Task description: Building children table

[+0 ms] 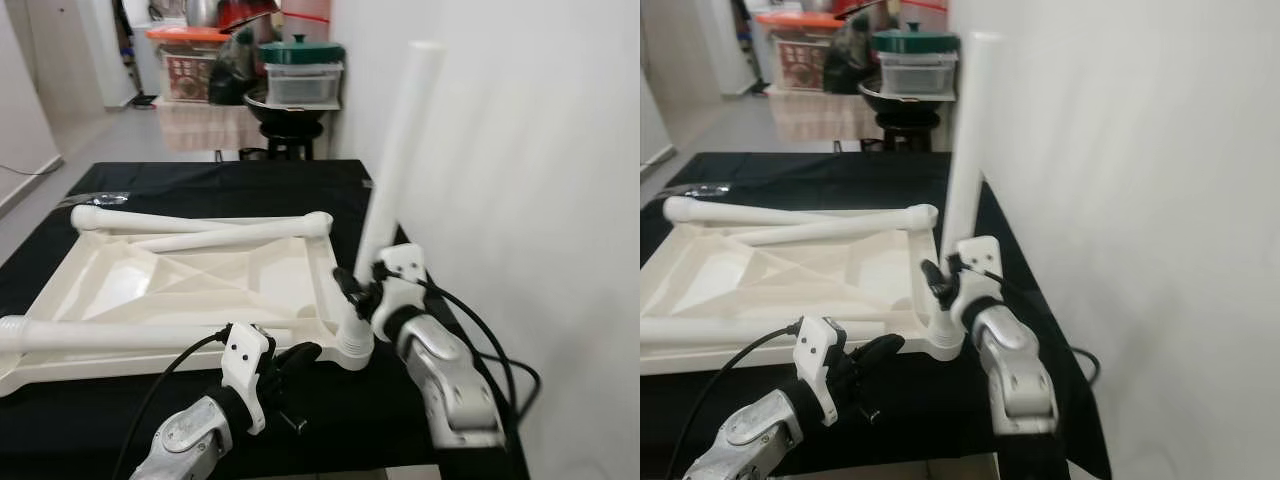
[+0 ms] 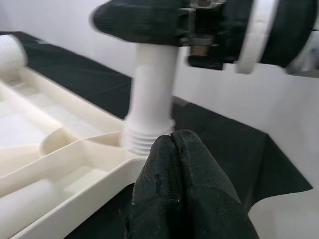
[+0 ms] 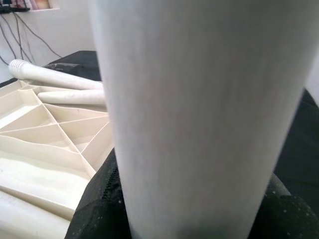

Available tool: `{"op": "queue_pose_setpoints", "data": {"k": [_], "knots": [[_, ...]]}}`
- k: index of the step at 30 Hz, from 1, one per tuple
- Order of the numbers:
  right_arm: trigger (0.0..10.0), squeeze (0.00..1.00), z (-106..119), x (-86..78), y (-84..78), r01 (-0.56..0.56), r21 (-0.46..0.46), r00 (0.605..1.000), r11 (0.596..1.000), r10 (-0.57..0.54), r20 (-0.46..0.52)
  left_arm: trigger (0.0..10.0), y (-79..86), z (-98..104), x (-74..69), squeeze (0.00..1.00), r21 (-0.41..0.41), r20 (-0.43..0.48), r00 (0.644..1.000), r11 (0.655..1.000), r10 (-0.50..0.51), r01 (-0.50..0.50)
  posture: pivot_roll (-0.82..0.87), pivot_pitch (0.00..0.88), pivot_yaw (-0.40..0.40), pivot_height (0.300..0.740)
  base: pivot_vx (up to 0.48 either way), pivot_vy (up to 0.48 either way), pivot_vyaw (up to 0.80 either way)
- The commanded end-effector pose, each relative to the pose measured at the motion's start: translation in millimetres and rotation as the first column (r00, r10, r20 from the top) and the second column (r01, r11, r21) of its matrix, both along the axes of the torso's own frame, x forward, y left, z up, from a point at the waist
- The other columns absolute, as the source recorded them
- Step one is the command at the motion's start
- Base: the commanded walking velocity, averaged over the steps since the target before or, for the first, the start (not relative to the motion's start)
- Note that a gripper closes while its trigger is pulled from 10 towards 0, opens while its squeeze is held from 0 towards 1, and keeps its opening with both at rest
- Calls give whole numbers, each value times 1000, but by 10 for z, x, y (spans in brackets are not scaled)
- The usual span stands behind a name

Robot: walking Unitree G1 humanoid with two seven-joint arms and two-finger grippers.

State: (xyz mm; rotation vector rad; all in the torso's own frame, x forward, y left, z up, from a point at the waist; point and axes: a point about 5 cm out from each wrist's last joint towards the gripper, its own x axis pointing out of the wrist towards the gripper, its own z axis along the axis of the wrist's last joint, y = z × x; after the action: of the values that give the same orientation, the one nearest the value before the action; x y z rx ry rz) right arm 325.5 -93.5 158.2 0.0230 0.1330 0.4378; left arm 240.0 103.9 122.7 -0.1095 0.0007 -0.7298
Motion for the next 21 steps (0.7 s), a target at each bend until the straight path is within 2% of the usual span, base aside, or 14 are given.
{"op": "queue_pose_setpoints", "data": {"k": [1,2,3,6,7,8,9,10,11,13,16,20,21], "knots": [[10000,0,-358,-57,-7,-2,-12,986,1000,-1,-167,10000,-9,-4,0,0,7,-3,1000,1000,-9,9,72,0,-38,740,0,0,0],[10000,1000,-334,-55,19,-35,10,987,999,36,-157,10000,-8,-5,3,0,9,0,1000,1000,3,-3,76,0,-38,740,0,0,0],[10000,1000,-247,-47,32,-57,38,990,998,61,-131,10000,-5,-6,3,0,16,5,1000,1000,13,-13,77,0,-37,740,0,0,0],[10000,1000,-183,-44,39,-67,58,991,996,73,-112,10000,-4,-7,3,0,20,8,1000,1000,19,-19,77,0,-37,740,0,0,0],[10000,506,-108,-30,27,-102,78,991,992,109,-82,10000,-8,-14,6,0,24,8,1000,999,21,-21,77,0,-34,740,0,0,0],[10000,506,-108,-30,27,-102,78,991,992,109,-82,10000,-8,-14,6,0,24,8,1000,999,21,-21,77,0,-34,740,0,0,0],[10000,0,-20,-38,0,-210,102,977,972,213,-26,10000,-16,-21,6,0,34,10,1000,999,15,-16,82,0,-34,740,0,0,0],[10000,0,-20,-38,0,-210,102,977,972,213,-26,10000,-16,-21,6,0,34,10,1000,999,15,-16,82,0,-34,740,0,0,0],[10000,0,26,-58,-40,-322,103,947,941,322,17,10000,-22,-25,3,0,42,13,1000,999,13,-14,83,0,-35,740,0,0,0],[10000,0,42,-67,-129,-456,75,890,887,453,52,10000,-18,-29,-2,0,52,22,1000,998,21,-22,84,0,-36,740,0,0,0],[10000,0,17,15,-278,-525,11,850,851,524,49,10000,19,-30,-16,0,70,42,997,995,64,-66,83,0,-33,740,0,0,0],[10000,0,41,83,-337,-556,-3,830,831,555,55,10000,37,-35,-27,0,97,55,995,991,89,-94,85,0,-30,740,0,0,0],[9804,0,66,109,-354,-578,-4,814,816,577,60,10000,44,-40,-32,0,114,59,993,988,99,-106,86,0,-31,740,0,0,0]]}}
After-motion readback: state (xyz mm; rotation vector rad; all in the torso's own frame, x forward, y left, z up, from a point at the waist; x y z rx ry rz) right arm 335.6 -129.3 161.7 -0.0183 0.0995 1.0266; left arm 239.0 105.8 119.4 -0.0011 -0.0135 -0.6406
